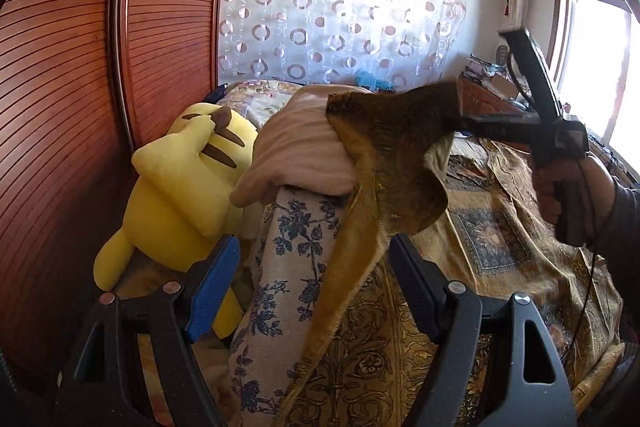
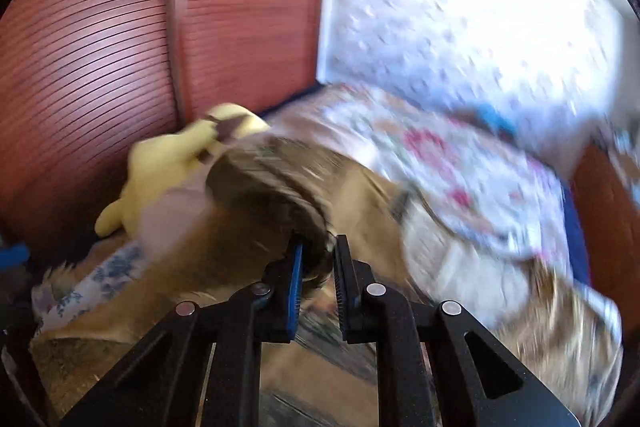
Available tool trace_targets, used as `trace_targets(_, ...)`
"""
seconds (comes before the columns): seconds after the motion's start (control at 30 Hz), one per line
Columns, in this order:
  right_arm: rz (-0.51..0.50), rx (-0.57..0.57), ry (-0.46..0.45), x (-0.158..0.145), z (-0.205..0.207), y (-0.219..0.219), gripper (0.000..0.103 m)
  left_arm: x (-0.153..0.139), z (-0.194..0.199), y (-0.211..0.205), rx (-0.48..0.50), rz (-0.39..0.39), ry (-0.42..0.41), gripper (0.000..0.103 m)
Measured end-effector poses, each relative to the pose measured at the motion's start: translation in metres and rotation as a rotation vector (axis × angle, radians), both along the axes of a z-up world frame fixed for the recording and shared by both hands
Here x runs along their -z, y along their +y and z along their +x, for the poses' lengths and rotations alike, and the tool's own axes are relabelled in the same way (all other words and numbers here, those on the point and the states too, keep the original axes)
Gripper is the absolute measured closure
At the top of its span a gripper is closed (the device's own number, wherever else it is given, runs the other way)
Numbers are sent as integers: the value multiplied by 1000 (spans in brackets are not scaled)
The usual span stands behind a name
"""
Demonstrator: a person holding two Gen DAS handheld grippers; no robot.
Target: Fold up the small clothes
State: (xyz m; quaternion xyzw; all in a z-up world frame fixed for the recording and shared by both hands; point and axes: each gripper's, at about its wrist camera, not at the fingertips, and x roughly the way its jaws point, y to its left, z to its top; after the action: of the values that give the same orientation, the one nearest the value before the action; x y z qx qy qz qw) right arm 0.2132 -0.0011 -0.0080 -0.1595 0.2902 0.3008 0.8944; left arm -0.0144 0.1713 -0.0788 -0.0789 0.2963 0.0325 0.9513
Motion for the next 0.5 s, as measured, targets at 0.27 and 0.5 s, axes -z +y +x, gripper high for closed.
trace_targets(0.27,-5,-5,29,1,5,-41,49,0,16,-16,34,8,10,25)
trace_targets(0.5,52,-24,-22,-9,-27,-84,26,-4,39,-40,91,27,15,25)
